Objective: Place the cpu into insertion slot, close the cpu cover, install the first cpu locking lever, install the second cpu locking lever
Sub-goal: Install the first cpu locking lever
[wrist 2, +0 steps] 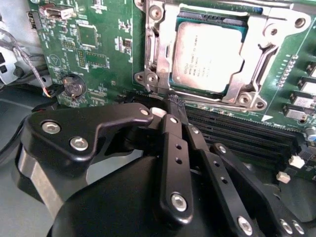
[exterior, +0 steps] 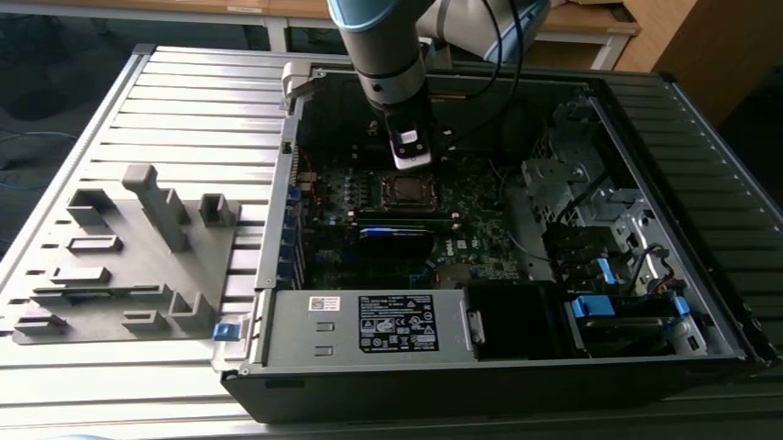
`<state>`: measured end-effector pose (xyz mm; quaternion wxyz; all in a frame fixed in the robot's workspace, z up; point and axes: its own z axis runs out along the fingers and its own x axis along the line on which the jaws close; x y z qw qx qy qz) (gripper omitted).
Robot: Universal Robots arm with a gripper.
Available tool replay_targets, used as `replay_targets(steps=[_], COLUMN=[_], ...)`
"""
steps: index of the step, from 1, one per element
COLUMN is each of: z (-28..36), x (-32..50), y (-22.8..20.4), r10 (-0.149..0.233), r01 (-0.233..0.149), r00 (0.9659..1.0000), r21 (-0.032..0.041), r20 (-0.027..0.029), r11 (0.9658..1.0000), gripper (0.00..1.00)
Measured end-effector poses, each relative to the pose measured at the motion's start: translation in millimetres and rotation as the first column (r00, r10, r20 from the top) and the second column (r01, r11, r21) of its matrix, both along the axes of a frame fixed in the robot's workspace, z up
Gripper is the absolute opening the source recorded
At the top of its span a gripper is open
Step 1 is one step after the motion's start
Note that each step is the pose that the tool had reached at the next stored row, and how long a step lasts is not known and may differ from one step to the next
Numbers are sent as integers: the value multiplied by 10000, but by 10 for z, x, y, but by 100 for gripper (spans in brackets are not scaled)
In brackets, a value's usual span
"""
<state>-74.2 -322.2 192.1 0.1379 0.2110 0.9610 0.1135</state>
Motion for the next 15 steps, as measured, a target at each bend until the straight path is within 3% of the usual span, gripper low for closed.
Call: replay_targets(steps=[6, 15], z=[-37, -49], x=[-4, -5], y=[0, 0], r10=[0, 2], r01=[0, 0], r00=[9999, 9999], r21=[-35, -91], r20=[104, 157], r11=[10000, 10000], gripper=[11, 11])
